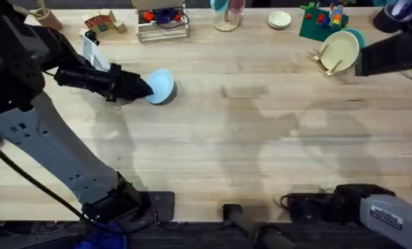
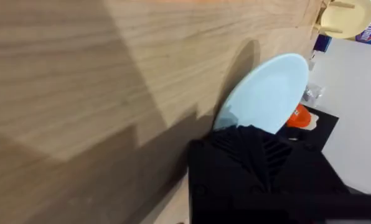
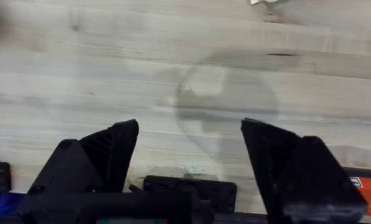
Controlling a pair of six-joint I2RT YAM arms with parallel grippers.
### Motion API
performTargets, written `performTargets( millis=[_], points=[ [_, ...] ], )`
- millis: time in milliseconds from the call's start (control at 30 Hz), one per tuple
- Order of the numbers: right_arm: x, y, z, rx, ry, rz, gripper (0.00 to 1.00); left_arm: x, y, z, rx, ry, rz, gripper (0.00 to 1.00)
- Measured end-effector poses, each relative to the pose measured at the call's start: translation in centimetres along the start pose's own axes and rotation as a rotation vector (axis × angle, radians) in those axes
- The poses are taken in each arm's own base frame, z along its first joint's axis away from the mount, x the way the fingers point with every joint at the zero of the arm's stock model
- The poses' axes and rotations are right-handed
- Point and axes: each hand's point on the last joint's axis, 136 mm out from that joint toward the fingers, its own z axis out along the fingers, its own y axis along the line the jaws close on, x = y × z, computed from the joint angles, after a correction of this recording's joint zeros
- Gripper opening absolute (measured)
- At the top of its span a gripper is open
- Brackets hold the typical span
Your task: Pick up the plates from the table one by one and place each into a slot on the dish rack.
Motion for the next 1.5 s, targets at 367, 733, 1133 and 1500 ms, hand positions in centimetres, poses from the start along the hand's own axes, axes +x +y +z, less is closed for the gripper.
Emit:
performTargets(
  millis=[367,733,1133,1500],
  points=[
    [0.0,0.0,0.0,0.000,0.001,0.000,0.995,0.0,0.0,0.0,0.000,0.000,-0.008,0.039],
    [0.0,0.0,0.0,0.000,0.001,0.000,0.993,0.0,0.0,0.0,-0.001,0.000,-0.008,0.040],
    [0.0,0.0,0.0,0.000,0.001,0.000,0.995,0.0,0.0,0.0,-0.001,0.000,-0.011,0.039],
    [-1.6,1.2,0.6,-0.074,-0.029,0.025,0.993,0.0,0.0,0.0,-0.001,-0.001,-0.010,0.041]
  ],
)
